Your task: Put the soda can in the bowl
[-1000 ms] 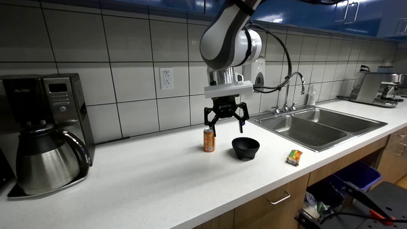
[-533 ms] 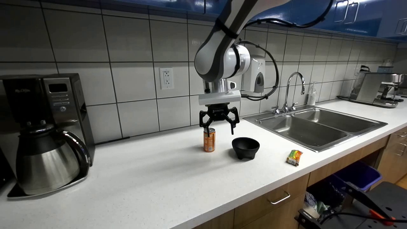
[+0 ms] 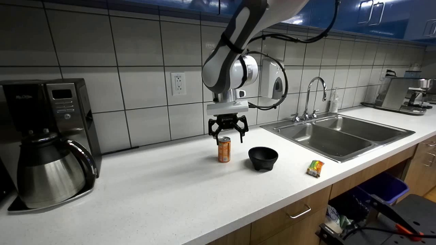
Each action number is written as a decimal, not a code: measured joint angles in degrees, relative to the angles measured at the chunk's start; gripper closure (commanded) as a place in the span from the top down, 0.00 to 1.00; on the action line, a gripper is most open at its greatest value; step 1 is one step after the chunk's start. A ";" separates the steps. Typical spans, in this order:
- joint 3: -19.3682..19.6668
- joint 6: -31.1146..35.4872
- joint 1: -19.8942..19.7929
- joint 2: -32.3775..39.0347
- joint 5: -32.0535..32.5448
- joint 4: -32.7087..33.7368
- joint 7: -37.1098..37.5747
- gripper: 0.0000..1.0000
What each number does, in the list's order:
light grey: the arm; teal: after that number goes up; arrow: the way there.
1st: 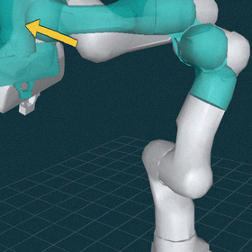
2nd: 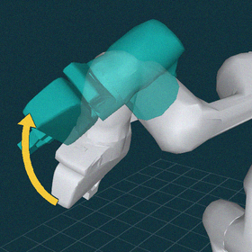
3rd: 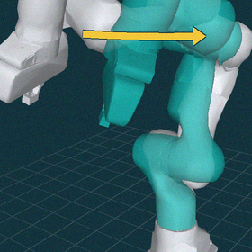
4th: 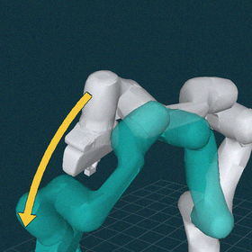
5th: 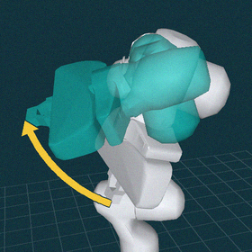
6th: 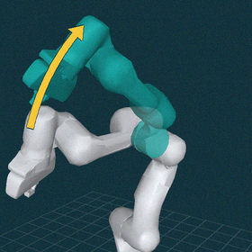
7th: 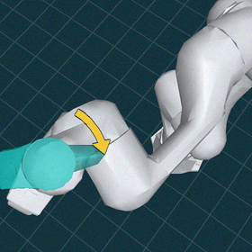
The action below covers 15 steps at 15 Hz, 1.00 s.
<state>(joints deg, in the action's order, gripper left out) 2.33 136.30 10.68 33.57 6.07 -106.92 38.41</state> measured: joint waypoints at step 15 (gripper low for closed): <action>2.36 0.02 1.41 10.68 -0.11 13.35 0.10 1.00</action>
<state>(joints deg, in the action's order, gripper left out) 4.69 136.33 12.09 44.24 5.96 -93.56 38.51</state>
